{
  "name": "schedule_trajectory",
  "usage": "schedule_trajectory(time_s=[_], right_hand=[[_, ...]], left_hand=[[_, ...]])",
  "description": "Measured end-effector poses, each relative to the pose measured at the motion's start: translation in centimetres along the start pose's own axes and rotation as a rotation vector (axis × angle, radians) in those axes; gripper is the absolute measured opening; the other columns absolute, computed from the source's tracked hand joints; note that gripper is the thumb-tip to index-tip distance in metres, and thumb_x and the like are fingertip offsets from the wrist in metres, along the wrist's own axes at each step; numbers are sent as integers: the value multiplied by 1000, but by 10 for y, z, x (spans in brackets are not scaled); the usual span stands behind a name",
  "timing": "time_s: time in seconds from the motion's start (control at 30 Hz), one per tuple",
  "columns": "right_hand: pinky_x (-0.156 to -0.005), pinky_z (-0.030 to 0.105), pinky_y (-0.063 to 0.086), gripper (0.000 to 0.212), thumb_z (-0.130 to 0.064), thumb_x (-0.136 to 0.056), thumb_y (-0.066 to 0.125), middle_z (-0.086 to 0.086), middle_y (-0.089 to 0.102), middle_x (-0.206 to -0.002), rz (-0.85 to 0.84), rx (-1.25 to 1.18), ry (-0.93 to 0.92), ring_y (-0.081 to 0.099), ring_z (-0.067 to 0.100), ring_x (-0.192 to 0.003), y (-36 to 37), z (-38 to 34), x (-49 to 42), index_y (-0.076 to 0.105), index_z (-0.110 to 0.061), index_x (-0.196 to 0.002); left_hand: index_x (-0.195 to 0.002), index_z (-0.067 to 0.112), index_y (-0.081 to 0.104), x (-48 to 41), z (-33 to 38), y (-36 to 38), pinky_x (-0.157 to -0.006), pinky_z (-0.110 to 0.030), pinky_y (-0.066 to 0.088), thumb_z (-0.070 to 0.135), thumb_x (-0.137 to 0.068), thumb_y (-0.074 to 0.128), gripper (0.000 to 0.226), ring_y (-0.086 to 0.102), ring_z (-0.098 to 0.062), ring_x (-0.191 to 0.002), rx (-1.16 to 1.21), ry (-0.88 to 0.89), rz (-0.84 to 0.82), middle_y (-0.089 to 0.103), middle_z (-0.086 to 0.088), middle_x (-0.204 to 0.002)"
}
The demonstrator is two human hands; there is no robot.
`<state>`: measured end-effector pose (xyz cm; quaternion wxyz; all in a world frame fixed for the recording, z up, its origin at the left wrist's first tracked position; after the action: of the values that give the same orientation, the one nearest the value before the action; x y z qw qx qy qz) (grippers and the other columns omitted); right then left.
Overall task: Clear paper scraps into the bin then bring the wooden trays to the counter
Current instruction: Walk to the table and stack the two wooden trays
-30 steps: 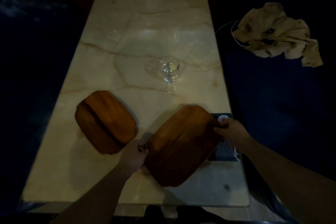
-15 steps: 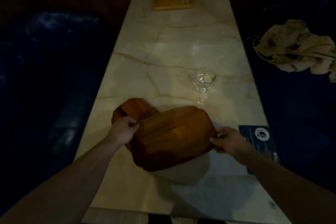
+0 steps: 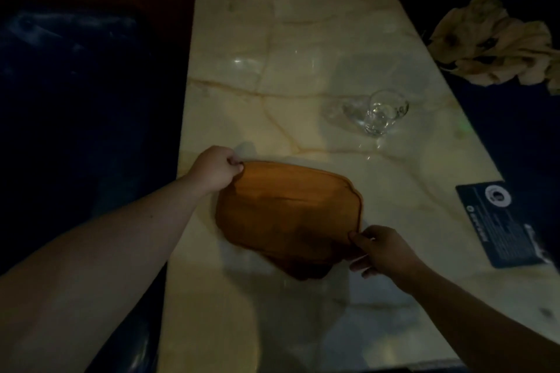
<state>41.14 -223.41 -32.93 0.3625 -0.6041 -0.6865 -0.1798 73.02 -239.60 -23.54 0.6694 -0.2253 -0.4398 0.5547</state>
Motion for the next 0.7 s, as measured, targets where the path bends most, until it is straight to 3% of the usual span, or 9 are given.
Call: schedule_trajectory(time_s=[0.27, 0.5, 0.6, 0.7], right_hand=[[-48, 27, 52, 26, -25, -97, 55, 7, 76, -75, -41, 172, 59, 73, 20, -64, 29, 11, 6, 67, -2, -95], [-48, 25, 51, 28, -28, -98, 52, 7, 75, -77, -89, 301, 82, 72, 18, -65, 29, 10, -1, 66, -3, -100], [-46, 24, 48, 34, -37, -96, 52, 5, 75, -76, -119, 405, 81, 73, 16, -63, 24, 6, -5, 68, -6, -93], [-43, 24, 47, 36, -41, -93, 55, 5, 74, -74, -49, 417, 19, 72, 17, -59, 2, -13, -18, 65, -8, -82]], left_hand=[[-94, 13, 71, -47, 16, 22, -82, -32, 47, 19, -85, 65, 12, 61, -28, -96, -140, 68, -16, 68, -11, -107], [-111, 9, 66, -45, 1, 50, -95, -39, 45, 12, -86, 61, 26, 58, -32, -110, -160, 88, -42, 66, -16, -118], [-122, 6, 56, -30, -8, 47, -99, -38, 42, 11, -85, 62, 38, 55, -31, -117, -78, 111, -2, 61, -17, -126], [-119, 6, 56, -7, -29, 36, -89, -38, 46, 17, -85, 63, 36, 58, -34, -106, -38, 69, 85, 64, -18, -116]])
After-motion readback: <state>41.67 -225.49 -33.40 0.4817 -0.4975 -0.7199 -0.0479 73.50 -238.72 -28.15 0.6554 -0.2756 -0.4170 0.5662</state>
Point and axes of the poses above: each hand's wrist, its own x-axis away from the middle knuckle, its own y-axis out of the palm, z = x × y, the point moved 10 cm from there along -x, towards the middle knuckle
